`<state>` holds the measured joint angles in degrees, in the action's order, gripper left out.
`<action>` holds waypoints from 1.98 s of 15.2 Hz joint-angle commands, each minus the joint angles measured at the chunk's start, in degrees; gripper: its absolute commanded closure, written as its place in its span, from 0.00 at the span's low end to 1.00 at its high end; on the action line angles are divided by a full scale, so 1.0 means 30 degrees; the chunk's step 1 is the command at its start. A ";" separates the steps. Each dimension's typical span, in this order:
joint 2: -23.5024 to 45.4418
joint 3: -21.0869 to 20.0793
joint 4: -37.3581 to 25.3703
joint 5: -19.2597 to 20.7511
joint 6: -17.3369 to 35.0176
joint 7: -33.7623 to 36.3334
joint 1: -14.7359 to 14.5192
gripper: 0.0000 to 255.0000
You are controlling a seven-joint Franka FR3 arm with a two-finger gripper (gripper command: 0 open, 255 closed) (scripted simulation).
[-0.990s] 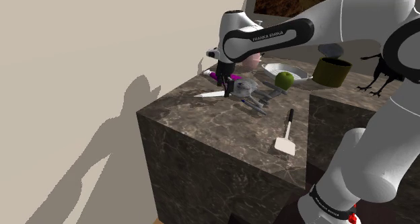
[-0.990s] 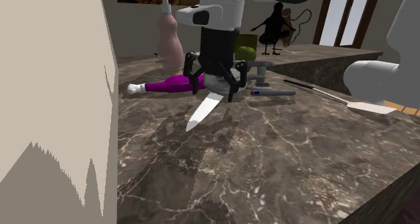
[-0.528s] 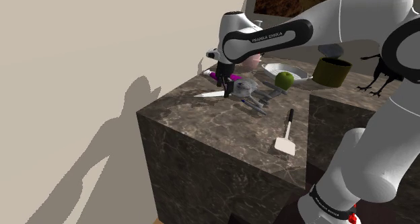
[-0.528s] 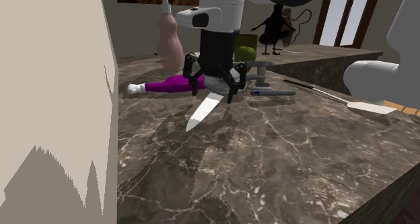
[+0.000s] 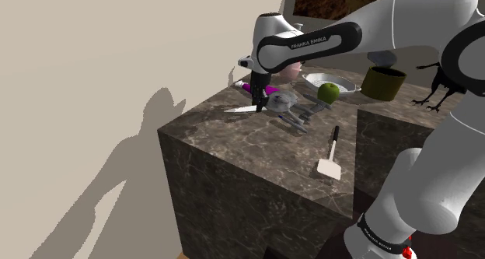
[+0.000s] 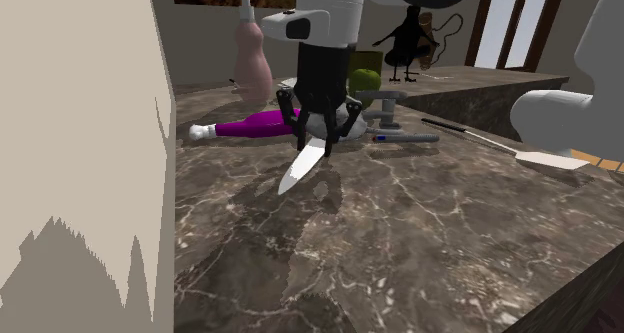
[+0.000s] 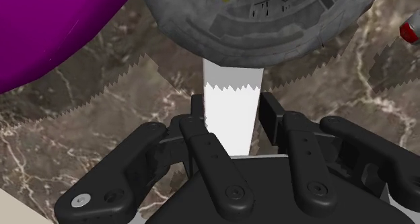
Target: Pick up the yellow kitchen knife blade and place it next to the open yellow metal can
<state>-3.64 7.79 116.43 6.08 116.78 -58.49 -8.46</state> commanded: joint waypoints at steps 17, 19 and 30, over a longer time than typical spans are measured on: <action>-0.0383 -0.0054 -0.3123 -0.0074 -0.3526 -0.0252 -0.0040 1.00; -0.0376 -0.0060 -0.3642 -0.0089 -0.4038 -0.0294 -0.0046 1.00; -0.0025 -0.0080 -0.6879 -0.0187 -0.6915 -0.0553 -0.0066 1.00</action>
<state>-3.89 7.53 96.85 5.55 96.92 -60.03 -8.67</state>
